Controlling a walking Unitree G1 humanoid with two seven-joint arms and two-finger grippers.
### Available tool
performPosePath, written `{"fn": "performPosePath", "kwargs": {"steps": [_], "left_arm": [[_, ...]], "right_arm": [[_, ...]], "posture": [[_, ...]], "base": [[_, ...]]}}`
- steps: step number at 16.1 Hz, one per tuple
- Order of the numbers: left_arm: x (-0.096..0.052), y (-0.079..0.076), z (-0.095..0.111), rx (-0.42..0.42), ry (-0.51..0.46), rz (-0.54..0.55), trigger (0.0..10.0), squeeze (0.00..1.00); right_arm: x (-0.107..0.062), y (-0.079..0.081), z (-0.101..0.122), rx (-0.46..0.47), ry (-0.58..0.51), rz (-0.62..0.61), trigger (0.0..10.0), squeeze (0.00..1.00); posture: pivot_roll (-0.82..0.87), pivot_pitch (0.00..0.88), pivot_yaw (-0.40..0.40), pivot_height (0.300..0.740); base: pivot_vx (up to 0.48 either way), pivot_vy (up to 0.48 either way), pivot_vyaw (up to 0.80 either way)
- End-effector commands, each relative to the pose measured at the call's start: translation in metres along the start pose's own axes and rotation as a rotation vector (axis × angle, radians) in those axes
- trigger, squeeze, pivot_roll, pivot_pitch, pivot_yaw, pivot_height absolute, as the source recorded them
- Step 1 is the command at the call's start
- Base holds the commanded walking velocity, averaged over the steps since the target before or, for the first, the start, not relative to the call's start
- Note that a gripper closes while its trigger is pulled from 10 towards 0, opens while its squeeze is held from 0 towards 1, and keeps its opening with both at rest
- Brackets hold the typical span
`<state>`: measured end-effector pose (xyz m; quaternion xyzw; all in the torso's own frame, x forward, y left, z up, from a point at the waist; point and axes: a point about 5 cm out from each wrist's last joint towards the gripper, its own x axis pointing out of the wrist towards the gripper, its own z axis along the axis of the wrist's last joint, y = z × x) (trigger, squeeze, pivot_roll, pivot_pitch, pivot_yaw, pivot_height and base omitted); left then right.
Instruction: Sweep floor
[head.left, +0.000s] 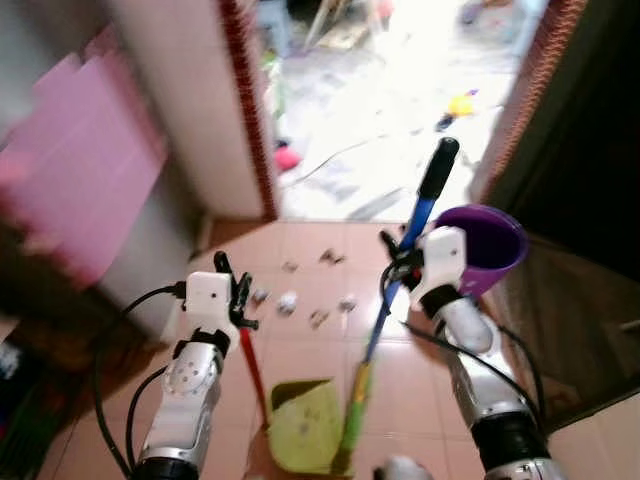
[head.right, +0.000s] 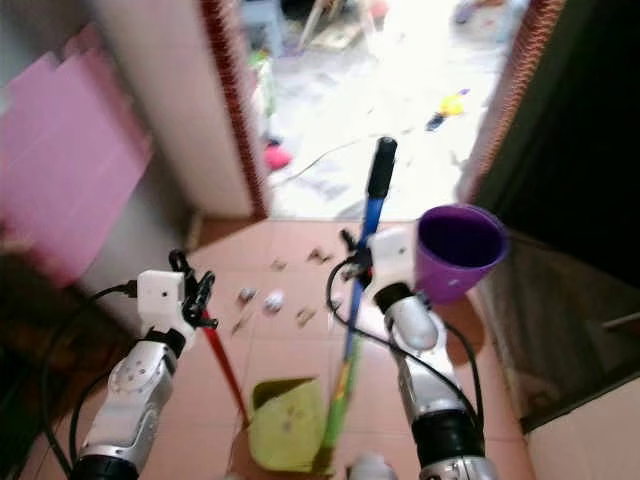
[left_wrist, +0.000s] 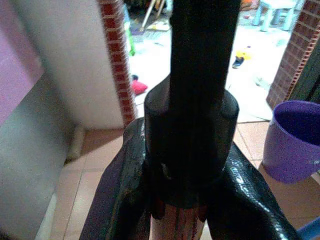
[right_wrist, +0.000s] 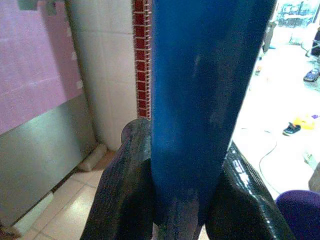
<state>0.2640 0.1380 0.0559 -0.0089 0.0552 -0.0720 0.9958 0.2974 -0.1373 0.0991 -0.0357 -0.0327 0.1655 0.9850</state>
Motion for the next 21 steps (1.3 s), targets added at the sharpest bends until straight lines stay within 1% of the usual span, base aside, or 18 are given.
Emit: {"fn": "performPosePath", "kwargs": {"steps": [1, 2, 4, 7, 11, 12, 16, 21], "left_arm": [[0.003, -0.004, 0.009, 0.002, -0.041, -0.016, 10.0, 0.0], [0.003, -0.004, 0.009, 0.0, -0.039, -0.019, 10.0, 0.0], [0.004, -0.005, 0.008, -0.005, -0.026, -0.032, 10.0, 0.0], [0.004, -0.005, 0.007, -0.003, -0.021, -0.037, 10.0, 0.0], [0.004, 0.004, 0.008, 0.01, -0.014, -0.023, 10.0, 0.0], [0.004, 0.008, 0.009, 0.02, -0.017, -0.001, 10.0, 0.0], [0.004, 0.011, 0.01, 0.025, -0.033, 0.019, 10.0, 0.0], [0.004, 0.008, 0.009, 0.022, -0.031, 0.02, 10.0, 0.0]], "right_arm": [[0.002, -0.003, 0.017, -0.041, -0.081, 0.009, 10.0, 0.0], [0.002, -0.001, 0.017, -0.032, -0.086, 0.031, 10.0, 0.0], [0.0, 0.003, 0.017, -0.044, -0.092, 0.058, 10.0, 0.0], [-0.002, 0.001, 0.016, -0.047, -0.089, 0.058, 10.0, 0.0], [-0.004, 0.002, 0.016, -0.072, -0.095, 0.104, 10.0, 0.0], [-0.004, 0.002, 0.017, -0.078, -0.098, 0.109, 10.0, 0.0], [-0.004, 0.003, 0.018, -0.075, -0.102, 0.116, 10.0, 0.0], [-0.006, 0.004, 0.017, -0.076, -0.1, 0.12, 10.0, 0.0]], "posture": [[-0.14, 0.0, 0.077, 0.74], [-0.14, 0.0, 0.077, 0.74], [-0.14, 0.0, 0.079, 0.74], [-0.14, 0.0, 0.078, 0.74], [-0.14, 0.0, 0.069, 0.74], [-0.14, 0.0, 0.068, 0.74], [-0.14, 0.0, 0.07, 0.74], [-0.15, 0.0, 0.069, 0.74]], "base": [[0.401, 0.0, 0.0], [0.356, 0.0, 0.0], [0.0, 0.0, 0.0], [0.0, 0.0, 0.0], [0.0, 0.0, 0.0], [0.0, 0.0, 0.0], [0.0, 0.0, 0.32], [0.262, 0.0, 0.0]]}}
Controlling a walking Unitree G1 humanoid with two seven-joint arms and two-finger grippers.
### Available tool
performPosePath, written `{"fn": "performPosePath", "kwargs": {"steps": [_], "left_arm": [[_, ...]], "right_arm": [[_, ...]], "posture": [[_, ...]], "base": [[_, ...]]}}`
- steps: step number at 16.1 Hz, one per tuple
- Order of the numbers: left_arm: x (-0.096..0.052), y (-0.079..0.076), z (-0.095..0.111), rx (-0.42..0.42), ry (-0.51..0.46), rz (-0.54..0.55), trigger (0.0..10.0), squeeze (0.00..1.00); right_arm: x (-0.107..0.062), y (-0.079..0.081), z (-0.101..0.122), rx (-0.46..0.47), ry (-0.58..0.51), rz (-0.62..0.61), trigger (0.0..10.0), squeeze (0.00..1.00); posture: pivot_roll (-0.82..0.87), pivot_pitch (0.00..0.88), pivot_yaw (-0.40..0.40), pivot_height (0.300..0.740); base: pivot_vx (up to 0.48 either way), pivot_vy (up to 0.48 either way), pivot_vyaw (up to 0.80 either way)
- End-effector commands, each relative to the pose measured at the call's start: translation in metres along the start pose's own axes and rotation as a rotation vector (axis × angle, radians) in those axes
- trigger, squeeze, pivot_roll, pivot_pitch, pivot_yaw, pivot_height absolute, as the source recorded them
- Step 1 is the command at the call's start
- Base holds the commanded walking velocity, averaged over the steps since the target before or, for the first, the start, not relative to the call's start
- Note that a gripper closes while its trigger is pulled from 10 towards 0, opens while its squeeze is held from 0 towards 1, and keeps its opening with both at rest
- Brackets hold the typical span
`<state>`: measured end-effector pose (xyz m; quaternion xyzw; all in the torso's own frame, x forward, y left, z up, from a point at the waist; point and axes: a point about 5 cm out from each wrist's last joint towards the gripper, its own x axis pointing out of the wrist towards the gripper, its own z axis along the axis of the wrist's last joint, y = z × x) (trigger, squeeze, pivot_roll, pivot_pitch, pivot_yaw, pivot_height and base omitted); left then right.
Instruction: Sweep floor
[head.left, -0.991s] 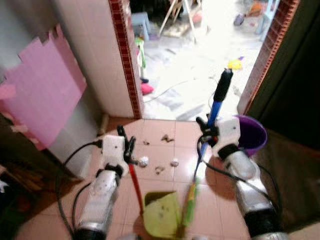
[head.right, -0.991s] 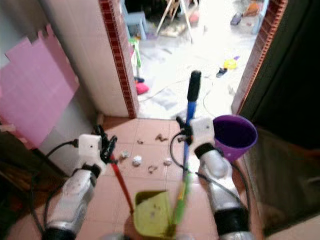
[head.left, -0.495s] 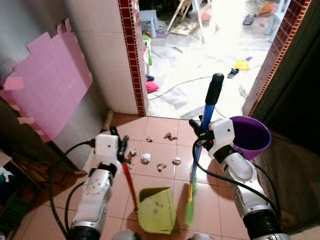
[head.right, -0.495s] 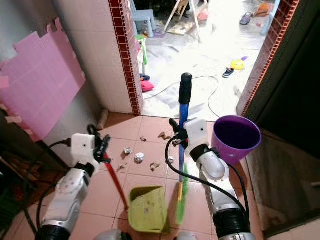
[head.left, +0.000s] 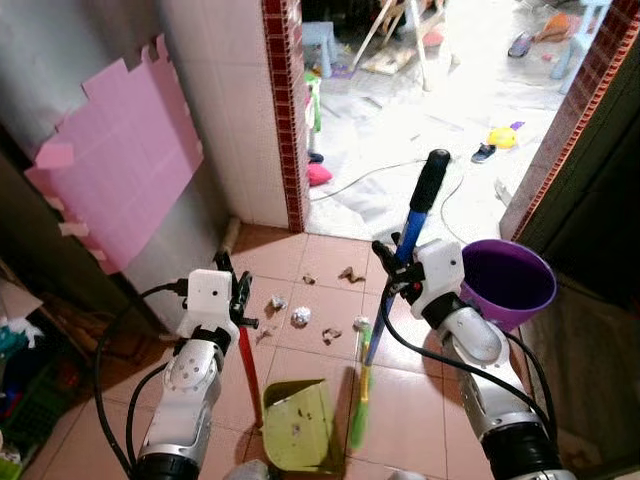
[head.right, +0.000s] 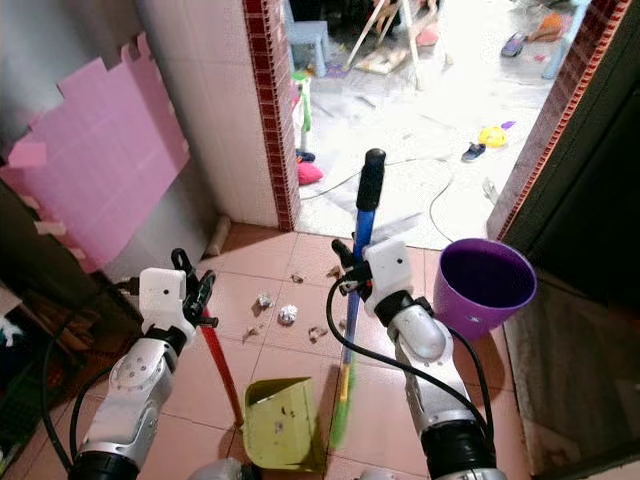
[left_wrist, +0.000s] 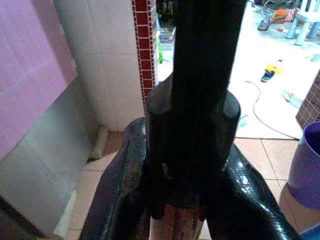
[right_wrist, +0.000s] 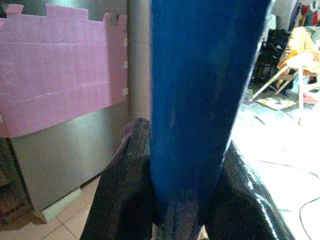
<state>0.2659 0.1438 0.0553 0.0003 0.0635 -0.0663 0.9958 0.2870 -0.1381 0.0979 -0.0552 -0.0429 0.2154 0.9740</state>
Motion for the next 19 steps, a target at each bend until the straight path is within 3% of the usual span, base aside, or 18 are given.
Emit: {"fn": "performPosePath", "kwargs": {"steps": [1, 19], "left_arm": [[0.0025, 0.002, 0.0095, 0.006, -0.05, 0.009, 10.0, 0.0], [0.004, -0.0011, 0.0091, 0.008, -0.06, 0.028, 10.0, 0.0]], "right_arm": [[0.004, 0.0003, 0.0175, -0.041, -0.08, 0.016, 10.0, 0.0], [0.0037, 0.0016, 0.0194, -0.059, -0.083, 0.029, 10.0, 0.0]], "posture": [[-0.15, 0.0, 0.069, 0.74], [-0.15, 0.0, 0.065, 0.74]], "base": [[0.319, 0.0, 0.0], [0.365, 0.0, 0.0]]}}
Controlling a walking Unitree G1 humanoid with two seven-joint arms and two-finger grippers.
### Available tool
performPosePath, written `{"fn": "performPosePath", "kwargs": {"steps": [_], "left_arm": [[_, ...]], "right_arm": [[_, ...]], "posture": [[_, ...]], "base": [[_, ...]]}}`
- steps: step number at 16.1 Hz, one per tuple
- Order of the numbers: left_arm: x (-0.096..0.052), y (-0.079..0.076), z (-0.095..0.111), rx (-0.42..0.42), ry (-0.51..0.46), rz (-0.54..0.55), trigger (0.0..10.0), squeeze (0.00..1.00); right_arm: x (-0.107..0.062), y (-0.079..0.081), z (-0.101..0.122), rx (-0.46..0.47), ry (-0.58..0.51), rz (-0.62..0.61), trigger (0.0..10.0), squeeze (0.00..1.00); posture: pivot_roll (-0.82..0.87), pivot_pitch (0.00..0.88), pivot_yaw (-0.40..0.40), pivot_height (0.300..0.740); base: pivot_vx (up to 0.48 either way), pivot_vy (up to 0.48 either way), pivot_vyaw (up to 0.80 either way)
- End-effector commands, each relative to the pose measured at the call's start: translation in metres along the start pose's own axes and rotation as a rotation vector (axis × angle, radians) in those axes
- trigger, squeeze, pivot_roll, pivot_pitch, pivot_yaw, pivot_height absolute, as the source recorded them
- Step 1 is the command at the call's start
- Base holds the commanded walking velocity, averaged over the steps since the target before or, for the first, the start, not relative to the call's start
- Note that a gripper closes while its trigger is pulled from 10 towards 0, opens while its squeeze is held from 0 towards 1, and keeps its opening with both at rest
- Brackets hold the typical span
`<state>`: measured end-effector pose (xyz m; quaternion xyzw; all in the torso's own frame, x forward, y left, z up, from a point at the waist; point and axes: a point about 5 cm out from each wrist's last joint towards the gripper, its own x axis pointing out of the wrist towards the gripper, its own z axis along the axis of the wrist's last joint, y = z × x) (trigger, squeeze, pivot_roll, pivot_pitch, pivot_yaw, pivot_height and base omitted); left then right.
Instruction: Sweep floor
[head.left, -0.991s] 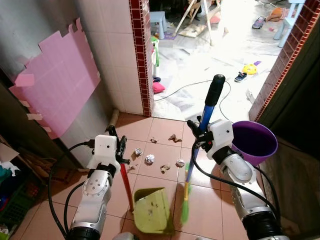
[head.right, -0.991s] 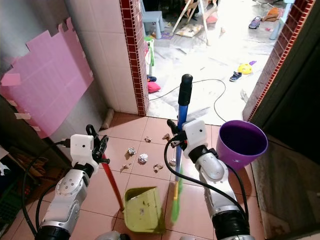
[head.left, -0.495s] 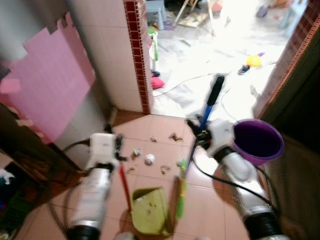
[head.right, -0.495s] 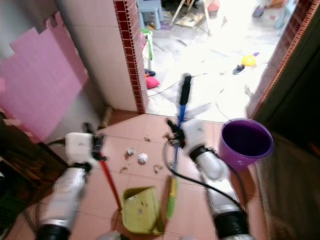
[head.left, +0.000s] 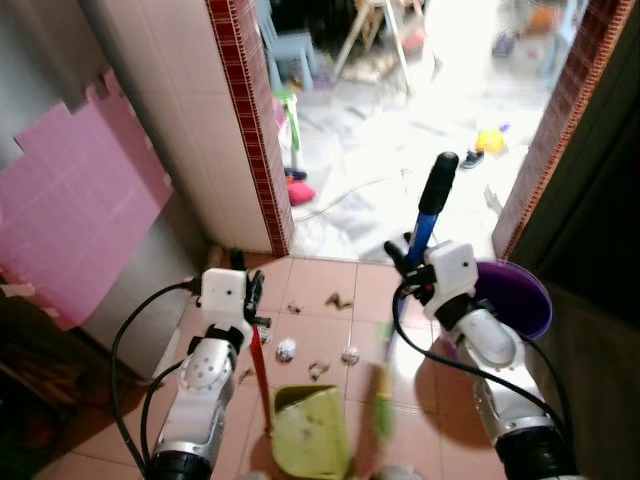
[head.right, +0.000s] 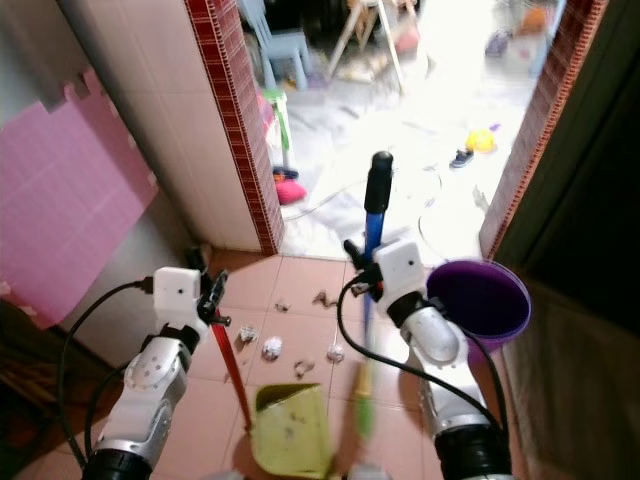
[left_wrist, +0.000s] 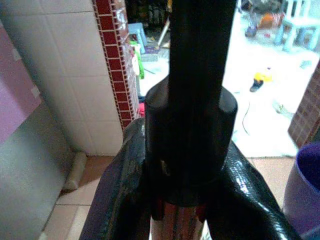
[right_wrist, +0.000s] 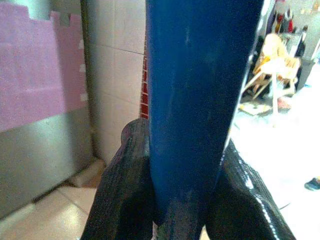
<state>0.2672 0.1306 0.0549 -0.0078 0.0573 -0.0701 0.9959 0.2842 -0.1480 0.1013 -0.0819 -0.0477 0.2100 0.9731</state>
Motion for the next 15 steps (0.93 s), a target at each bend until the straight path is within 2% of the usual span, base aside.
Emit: {"fn": "performPosePath", "kwargs": {"steps": [1, 3, 6, 9, 13, 15], "left_arm": [[0.001, 0.012, 0.009, 0.024, -0.046, 0.037, 10.0, 0.0], [0.001, 0.012, 0.01, 0.032, -0.051, 0.044, 10.0, 0.0], [0.001, 0.014, 0.009, 0.035, -0.048, 0.066, 10.0, 0.0], [-0.001, 0.016, 0.008, 0.042, -0.036, 0.093, 10.0, 0.0], [-0.01, 0.03, 0.012, 0.158, -0.075, 0.209, 10.0, 0.0], [-0.014, 0.035, 0.015, 0.186, -0.087, 0.252, 10.0, 0.0]], "right_arm": [[0.01, 0.009, 0.017, -0.003, -0.086, 0.035, 10.0, 0.0], [0.01, 0.01, 0.017, -0.001, -0.086, 0.038, 10.0, 0.0], [0.008, 0.009, 0.016, -0.007, -0.081, 0.04, 10.0, 0.0], [0.008, 0.01, 0.016, -0.007, -0.081, 0.041, 10.0, 0.0], [0.006, 0.009, 0.015, -0.019, -0.079, 0.04, 10.0, 0.0], [0.004, 0.008, 0.014, -0.024, -0.073, 0.04, 10.0, 0.0]], "posture": [[-0.15, 0.0, 0.065, 0.74], [-0.15, 0.0, 0.065, 0.74], [-0.15, 0.0, 0.064, 0.74], [-0.15, 0.0, 0.062, 0.74], [-0.14, 0.0, 0.052, 0.74], [-0.13, 0.0, 0.049, 0.74]], "base": [[0.386, 0.0, 0.0], [0.394, 0.0, 0.0], [0.276, 0.356, 0.0], [0.0, 0.134, 0.0], [0.0, 0.0, 0.0], [0.0, 0.0, 0.0]]}}
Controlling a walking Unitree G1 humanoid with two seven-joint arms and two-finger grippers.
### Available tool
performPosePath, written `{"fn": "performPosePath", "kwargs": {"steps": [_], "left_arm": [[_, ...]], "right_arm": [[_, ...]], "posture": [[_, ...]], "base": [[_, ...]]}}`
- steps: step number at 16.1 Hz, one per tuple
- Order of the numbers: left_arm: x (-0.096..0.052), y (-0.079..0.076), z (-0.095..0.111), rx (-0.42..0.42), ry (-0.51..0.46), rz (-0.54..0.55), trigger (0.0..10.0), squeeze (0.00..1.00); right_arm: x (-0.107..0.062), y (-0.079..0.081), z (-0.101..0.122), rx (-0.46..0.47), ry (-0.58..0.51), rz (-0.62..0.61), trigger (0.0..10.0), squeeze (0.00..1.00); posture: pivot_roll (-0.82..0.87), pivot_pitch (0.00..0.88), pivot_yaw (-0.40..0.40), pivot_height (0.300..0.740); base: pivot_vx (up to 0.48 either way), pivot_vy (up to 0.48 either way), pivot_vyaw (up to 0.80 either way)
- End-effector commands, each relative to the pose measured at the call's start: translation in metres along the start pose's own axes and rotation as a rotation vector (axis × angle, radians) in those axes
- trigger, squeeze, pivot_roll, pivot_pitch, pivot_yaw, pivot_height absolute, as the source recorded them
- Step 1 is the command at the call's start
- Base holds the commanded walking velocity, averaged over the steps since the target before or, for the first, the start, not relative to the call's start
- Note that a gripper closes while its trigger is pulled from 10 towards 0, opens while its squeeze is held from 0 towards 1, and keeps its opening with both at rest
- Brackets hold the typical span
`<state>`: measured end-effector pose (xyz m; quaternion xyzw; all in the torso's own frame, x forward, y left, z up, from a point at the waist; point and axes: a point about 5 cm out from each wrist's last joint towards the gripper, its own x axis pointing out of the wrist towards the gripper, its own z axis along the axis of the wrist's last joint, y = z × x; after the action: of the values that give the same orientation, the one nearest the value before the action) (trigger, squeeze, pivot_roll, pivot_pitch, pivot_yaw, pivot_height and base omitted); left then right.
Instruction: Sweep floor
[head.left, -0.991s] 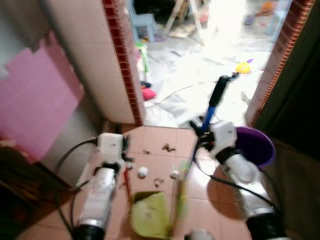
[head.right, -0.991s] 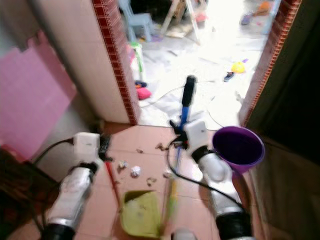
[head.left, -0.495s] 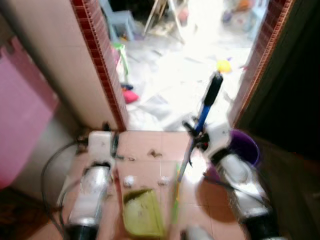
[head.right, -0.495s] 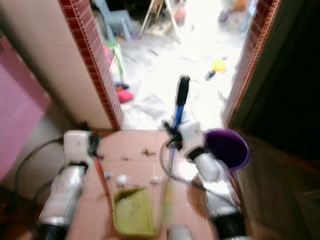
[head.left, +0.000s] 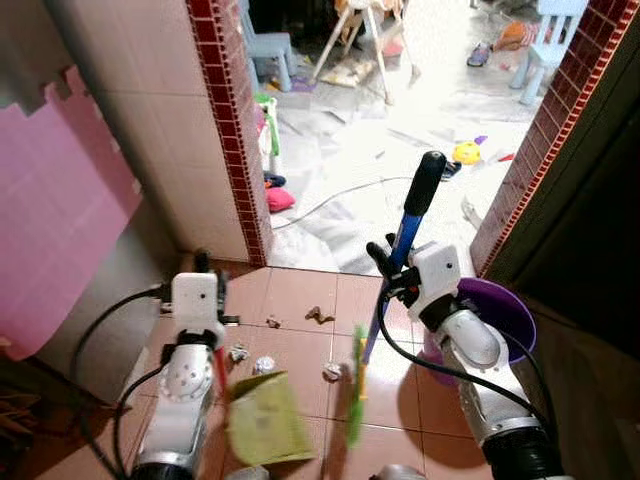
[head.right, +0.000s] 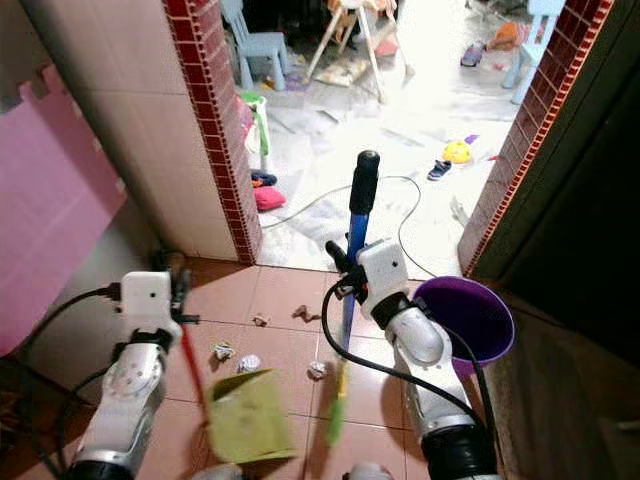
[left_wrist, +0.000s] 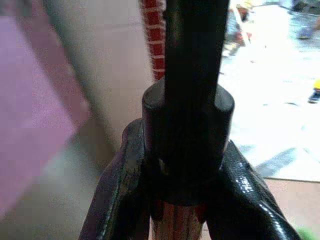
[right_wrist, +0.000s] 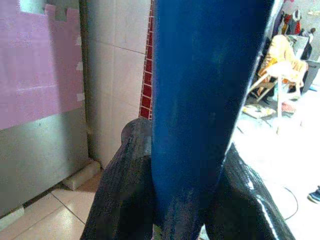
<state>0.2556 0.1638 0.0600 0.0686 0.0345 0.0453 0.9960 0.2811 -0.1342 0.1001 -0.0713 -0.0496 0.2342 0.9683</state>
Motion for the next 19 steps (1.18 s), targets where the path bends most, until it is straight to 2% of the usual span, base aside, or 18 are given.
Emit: {"fn": "performPosePath", "kwargs": {"steps": [1, 4, 5, 11, 12, 15, 19], "left_arm": [[0.001, 0.01, 0.011, 0.043, -0.057, 0.051, 10.0, 0.0], [-0.005, 0.017, 0.005, 0.069, -0.039, 0.065, 10.0, 0.0], [-0.006, 0.019, 0.001, 0.063, -0.025, 0.071, 10.0, 0.0], [-0.005, 0.008, -0.002, 0.028, -0.024, 0.036, 10.0, 0.0], [0.003, -0.006, 0.003, 0.001, -0.047, 0.008, 10.0, 0.0], [0.009, -0.017, 0.01, 0.005, -0.084, -0.014, 10.0, 0.0], [0.021, -0.01, 0.013, 0.003, -0.102, 0.003, 10.0, 0.0]], "right_arm": [[0.0, -0.005, 0.012, -0.046, -0.056, -0.007, 10.0, 0.0], [0.001, 0.001, 0.004, -0.08, -0.003, -0.01, 10.0, 0.0], [-0.001, 0.006, -0.001, -0.025, 0.015, -0.009, 10.0, 0.0], [-0.002, 0.009, 0.003, -0.007, -0.012, -0.01, 10.0, 0.0], [0.006, -0.001, 0.01, -0.007, -0.038, -0.004, 10.0, 0.0], [0.019, -0.019, 0.009, 0.006, -0.036, -0.077, 10.0, 0.0], [0.026, -0.015, 0.007, 0.044, -0.035, -0.067, 10.0, 0.0]], "posture": [[-0.13, 0.0, 0.046, 0.74], [-0.12, 0.0, 0.041, 0.74], [-0.11, 0.0, 0.035, 0.74], [-0.13, 0.062, 0.017, 0.74], [-0.13, 0.08, 0.011, 0.74], [-0.13, 0.139, -0.001, 0.74], [-0.14, 0.202, -0.008, 0.74]], "base": [[0.0, 0.0, 0.0], [0.0, 0.0, 0.0], [0.0, 0.0, 0.0], [0.0, 0.0, 0.0], [0.0, 0.0, 0.0], [0.0, 0.0, 0.0], [0.0, 0.0, 0.0]]}}
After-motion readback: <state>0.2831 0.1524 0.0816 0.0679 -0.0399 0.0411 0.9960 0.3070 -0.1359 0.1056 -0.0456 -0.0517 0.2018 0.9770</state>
